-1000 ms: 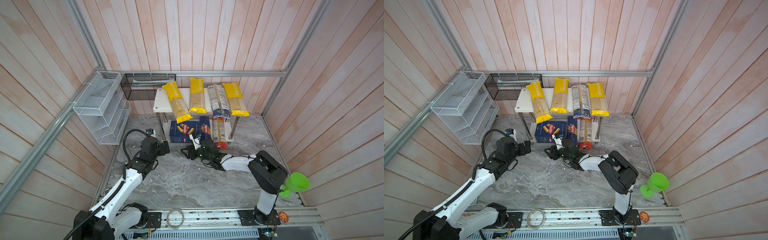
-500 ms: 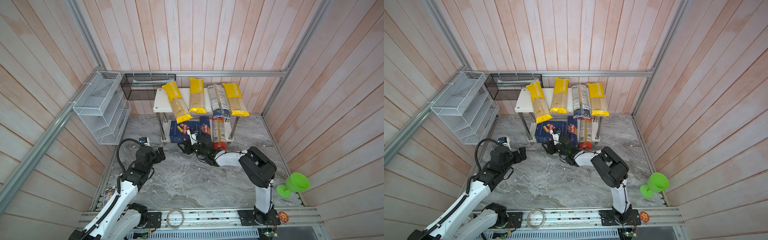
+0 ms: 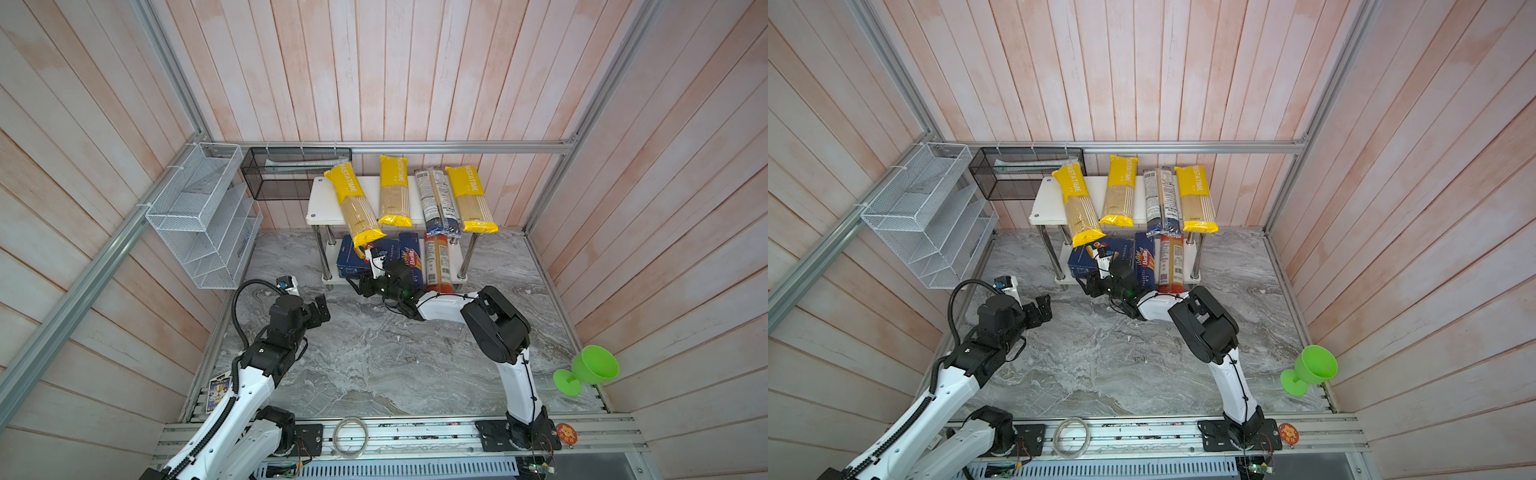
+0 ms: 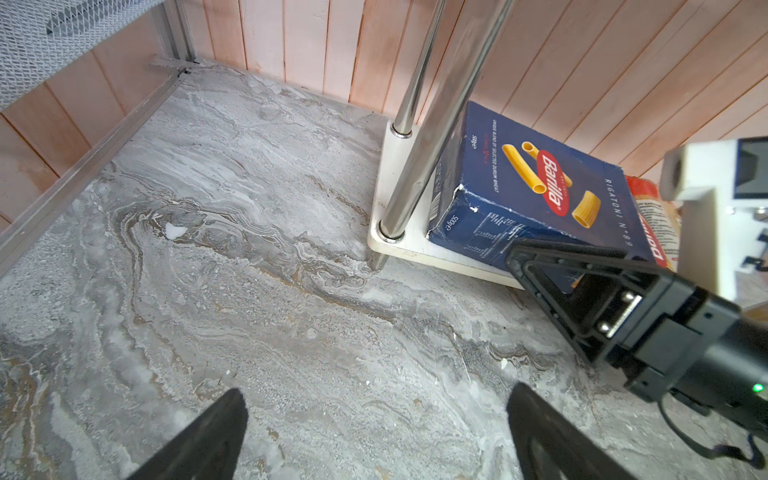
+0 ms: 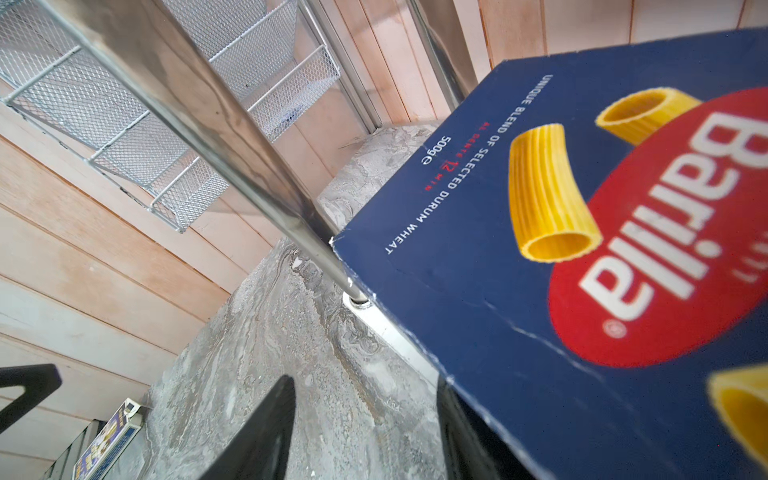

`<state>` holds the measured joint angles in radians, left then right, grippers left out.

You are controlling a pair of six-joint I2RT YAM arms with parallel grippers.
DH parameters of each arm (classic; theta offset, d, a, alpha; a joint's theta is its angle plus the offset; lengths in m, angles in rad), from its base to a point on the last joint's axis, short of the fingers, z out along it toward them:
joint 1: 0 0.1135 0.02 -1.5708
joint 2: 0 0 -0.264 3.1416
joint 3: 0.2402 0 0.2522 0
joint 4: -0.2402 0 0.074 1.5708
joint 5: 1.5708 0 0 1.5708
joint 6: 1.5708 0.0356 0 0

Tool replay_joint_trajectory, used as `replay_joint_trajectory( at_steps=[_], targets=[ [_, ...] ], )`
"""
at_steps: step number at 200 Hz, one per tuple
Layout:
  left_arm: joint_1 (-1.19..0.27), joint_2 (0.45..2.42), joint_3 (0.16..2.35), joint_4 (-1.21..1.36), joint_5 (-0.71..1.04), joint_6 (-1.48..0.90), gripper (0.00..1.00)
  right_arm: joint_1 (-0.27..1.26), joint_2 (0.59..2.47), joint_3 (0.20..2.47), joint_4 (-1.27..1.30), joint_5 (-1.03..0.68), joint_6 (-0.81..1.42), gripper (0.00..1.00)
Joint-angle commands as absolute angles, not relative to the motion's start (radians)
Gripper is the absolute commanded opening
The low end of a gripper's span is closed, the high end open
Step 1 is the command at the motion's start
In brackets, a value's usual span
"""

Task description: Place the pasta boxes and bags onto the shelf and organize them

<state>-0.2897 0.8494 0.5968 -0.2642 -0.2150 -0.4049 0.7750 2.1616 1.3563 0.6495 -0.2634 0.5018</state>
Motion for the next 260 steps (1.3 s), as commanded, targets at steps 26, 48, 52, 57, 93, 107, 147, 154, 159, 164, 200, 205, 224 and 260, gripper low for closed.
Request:
replay_joint_trajectory(
  at_steps=[26, 48, 52, 57, 93, 107, 147, 154, 159, 164, 200, 205, 224, 260],
  targets=[
    [-0.285, 0.815, 0.562, -0.239, -0.254, -0.397, 1.0, 0.729, 2.204, 1.401, 0.628, -0.253, 0.486, 0.57],
    [-0.285, 0.792, 0.552, -0.228, -0.267, -0.399, 1.0, 0.72, 2.162, 1.346, 0.667, -0.269, 0.485, 0.57],
    [-0.284, 0.788, 0.55, -0.222, -0.267, -0.398, 1.0, 0.722, 2.147, 1.327, 0.678, -0.27, 0.487, 0.57],
    [-0.286, 0.783, 0.547, -0.214, -0.268, -0.395, 1.0, 0.725, 2.123, 1.298, 0.698, -0.274, 0.486, 0.57],
    [-0.285, 0.743, 0.445, 0.007, -0.384, -0.283, 1.0, 0.745, 1.91, 1.087, 0.714, -0.227, 0.453, 0.58],
    [-0.283, 0.744, 0.374, 0.16, -0.462, -0.213, 1.0, 0.738, 1.772, 0.957, 0.705, -0.141, 0.434, 0.58],
    [-0.199, 0.86, 0.236, 0.527, -0.406, -0.111, 1.0, 0.613, 1.344, 0.655, 0.509, 0.094, 0.318, 0.59],
    [-0.181, 0.893, 0.211, 0.609, -0.393, -0.095, 1.0, 0.56, 1.269, 0.605, 0.489, 0.111, 0.294, 0.59],
    [-0.168, 0.921, 0.195, 0.662, -0.383, -0.084, 1.0, 0.523, 1.221, 0.571, 0.477, 0.127, 0.272, 0.59],
    [-0.152, 0.948, 0.174, 0.725, -0.366, -0.075, 1.0, 0.483, 1.179, 0.537, 0.473, 0.148, 0.245, 0.59],
    [-0.036, 1.17, 0.16, 0.944, -0.25, -0.096, 1.0, 0.223, 1.001, 0.331, 0.523, 0.356, 0.097, 0.64],
    [-0.027, 1.203, 0.161, 0.981, -0.214, -0.094, 1.0, 0.186, 0.993, 0.284, 0.582, 0.351, 0.098, 0.65],
    [-0.021, 1.345, 0.176, 1.145, -0.182, -0.047, 1.0, 0.036, 1.035, 0.119, 0.899, 0.237, 0.128, 0.77],
    [-0.008, 1.573, 0.27, 1.197, -0.096, -0.01, 1.0, -0.016, 1.242, 0.202, 0.951, 0.227, 0.123, 0.98]
  ],
)
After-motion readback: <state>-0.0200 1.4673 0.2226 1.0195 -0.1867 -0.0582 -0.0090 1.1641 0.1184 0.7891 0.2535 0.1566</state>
